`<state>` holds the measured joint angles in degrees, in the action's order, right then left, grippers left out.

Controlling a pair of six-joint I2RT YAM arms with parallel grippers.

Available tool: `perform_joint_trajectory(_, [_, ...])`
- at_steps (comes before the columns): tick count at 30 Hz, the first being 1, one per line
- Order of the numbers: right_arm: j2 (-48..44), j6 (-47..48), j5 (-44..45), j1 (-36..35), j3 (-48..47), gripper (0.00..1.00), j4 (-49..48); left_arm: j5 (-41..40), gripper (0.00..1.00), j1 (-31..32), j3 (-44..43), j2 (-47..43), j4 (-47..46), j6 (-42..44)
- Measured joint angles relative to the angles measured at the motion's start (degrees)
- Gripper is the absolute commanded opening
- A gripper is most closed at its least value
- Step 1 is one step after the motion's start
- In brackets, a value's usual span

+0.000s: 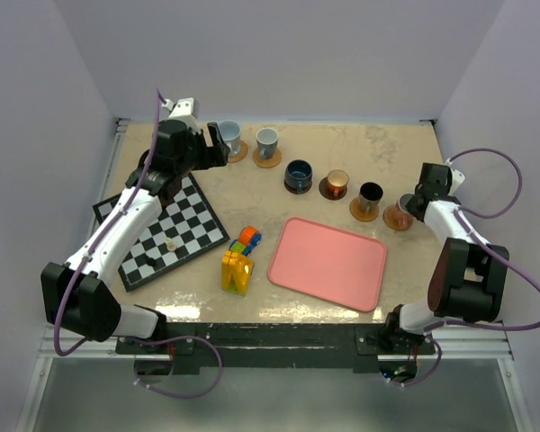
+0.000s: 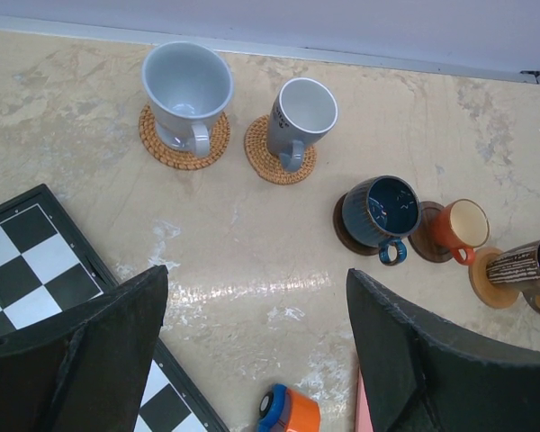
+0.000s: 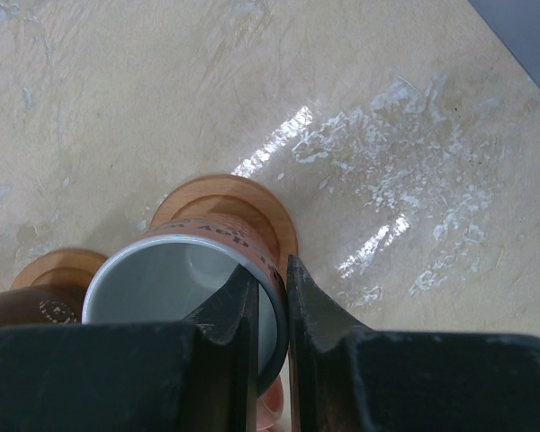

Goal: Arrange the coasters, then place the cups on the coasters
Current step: Place the cup on the coaster.

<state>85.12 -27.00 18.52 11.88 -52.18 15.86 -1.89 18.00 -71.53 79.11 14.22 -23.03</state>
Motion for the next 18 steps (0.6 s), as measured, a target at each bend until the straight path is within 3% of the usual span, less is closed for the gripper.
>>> perform_joint_trajectory(18, [0.0,0.0,2.0,-1.7,0.0,0.00,0.6,0.5,0.85,-0.3,0.2,0.0,0.0,-0.4])
